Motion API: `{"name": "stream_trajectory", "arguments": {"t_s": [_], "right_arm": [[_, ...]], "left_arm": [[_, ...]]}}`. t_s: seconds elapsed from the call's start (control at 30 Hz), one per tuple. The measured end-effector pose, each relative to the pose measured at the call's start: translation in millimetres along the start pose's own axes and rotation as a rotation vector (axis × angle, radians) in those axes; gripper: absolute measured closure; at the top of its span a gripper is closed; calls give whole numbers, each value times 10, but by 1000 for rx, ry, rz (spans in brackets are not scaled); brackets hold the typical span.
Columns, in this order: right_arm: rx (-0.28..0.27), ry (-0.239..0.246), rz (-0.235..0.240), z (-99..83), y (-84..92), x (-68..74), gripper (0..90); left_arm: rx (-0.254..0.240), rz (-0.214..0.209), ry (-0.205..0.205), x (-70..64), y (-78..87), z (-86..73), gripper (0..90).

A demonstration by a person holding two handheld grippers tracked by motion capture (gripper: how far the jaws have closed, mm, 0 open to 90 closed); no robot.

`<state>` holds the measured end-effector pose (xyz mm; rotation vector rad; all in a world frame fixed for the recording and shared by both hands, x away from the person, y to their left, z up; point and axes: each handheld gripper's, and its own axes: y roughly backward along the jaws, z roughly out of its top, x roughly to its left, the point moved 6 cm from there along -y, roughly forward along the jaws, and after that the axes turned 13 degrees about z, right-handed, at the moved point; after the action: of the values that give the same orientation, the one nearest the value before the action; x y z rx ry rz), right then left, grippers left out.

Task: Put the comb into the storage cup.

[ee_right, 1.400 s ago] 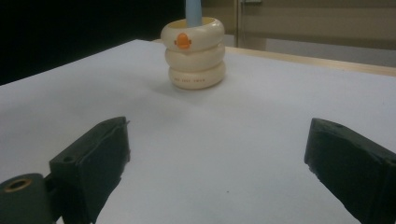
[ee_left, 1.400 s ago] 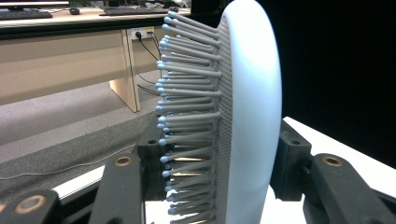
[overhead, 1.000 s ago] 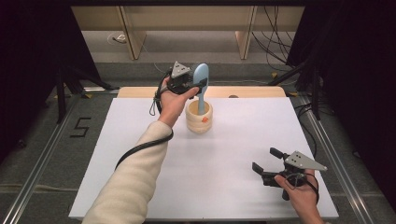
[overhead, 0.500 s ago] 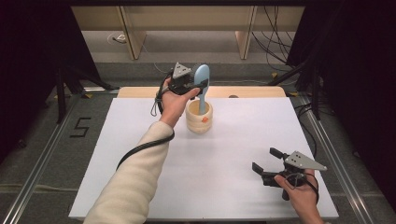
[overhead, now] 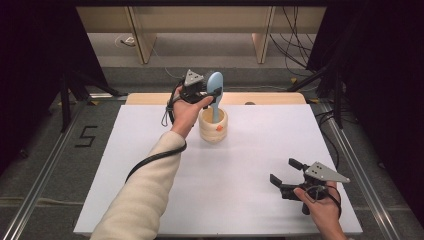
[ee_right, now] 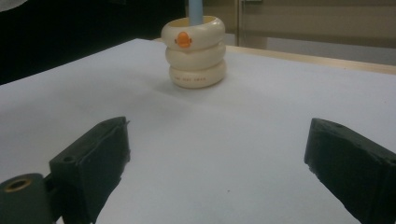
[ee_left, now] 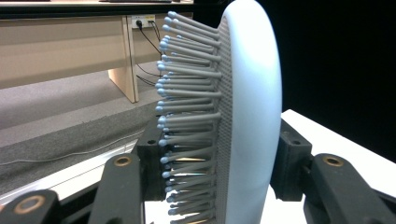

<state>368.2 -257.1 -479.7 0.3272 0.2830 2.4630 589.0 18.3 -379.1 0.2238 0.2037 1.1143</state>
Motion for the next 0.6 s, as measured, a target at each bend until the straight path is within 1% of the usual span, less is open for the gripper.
{"name": "stream_trajectory", "arguments": {"t_s": [0.33,0.5,0.6], "right_arm": [[-1,0,1,1,4,2,77],[0,0,1,0,2,-1,77],[1,-1,2,-2,1,0,77]], "left_arm": [[7,-1,9,-31,-34,-41,488],[16,-2,13,-16,-52,-78,488],[19,0,24,-3,-54,-92,488]]}}
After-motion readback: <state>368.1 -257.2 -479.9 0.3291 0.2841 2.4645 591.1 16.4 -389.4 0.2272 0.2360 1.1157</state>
